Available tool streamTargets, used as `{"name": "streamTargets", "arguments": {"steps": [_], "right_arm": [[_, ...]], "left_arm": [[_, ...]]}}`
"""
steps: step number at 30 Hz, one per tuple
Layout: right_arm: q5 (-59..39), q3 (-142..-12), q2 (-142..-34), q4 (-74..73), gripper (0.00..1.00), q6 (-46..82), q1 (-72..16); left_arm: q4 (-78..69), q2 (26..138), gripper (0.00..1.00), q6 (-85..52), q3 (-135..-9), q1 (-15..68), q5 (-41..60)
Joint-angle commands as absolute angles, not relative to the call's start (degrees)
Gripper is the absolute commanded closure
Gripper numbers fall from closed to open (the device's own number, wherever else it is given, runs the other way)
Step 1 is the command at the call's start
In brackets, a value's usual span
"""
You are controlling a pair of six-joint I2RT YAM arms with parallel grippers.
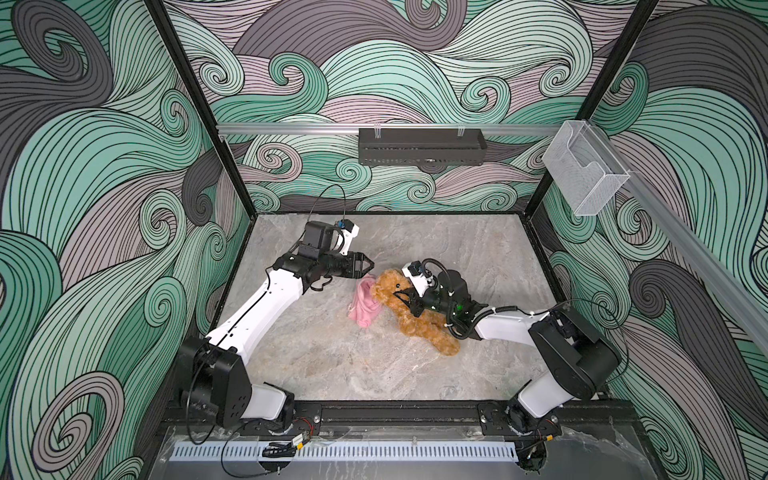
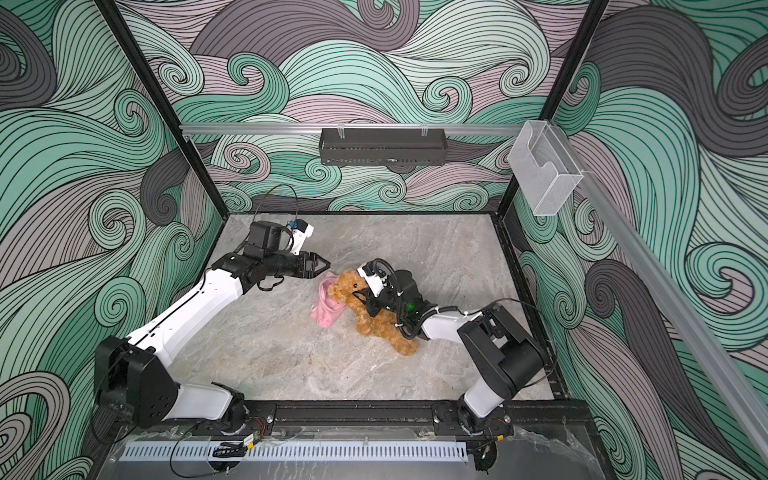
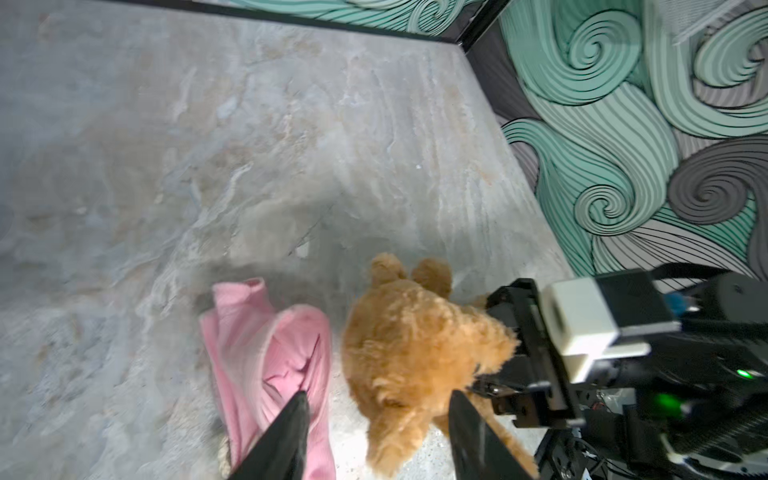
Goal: Dress the teddy bear
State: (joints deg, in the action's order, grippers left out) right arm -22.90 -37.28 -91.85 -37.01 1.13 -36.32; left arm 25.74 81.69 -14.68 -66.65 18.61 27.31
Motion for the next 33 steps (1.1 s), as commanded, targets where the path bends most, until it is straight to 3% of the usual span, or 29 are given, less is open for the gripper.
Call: {"name": "streamTargets", "arguments": {"steps": [1, 8, 14, 21, 28, 33], "right_arm": [[-18.21, -40.06, -91.18, -28.47, 0.86, -0.96, -35.99], [-15.45, -37.2, -86.9, -22.35, 0.85, 3.13, -35.83], [-16.91, -37.22, -86.4, -21.14, 0.84, 4.16, -35.83], [-18.25, -37.73, -85.3, -19.1, 0.84, 2.22, -35.83], [-18.79, -37.43, -85.25, -18.21, 0.84, 1.76, -35.84], [-19.12, -38.49, -84.87, -15.47, 0.84, -0.26, -35.85]], "left_arm": [[32.24, 85.51, 0.48, -17.35, -68.32, 17.43, 28.95], [32.05, 85.07, 0.41, -20.17, -62.03, 20.42, 20.59], [33.06, 90.84, 0.42, -20.97, -63.41, 22.48, 15.15], [30.83, 96.4, 0.58, -22.15, -65.53, 22.33, 14.36], [26.39, 97.06, 0.68, -23.71, -64.77, 21.76, 15.97], [24.95, 97.99, 0.85, -22.77, -65.75, 21.04, 17.36]]}}
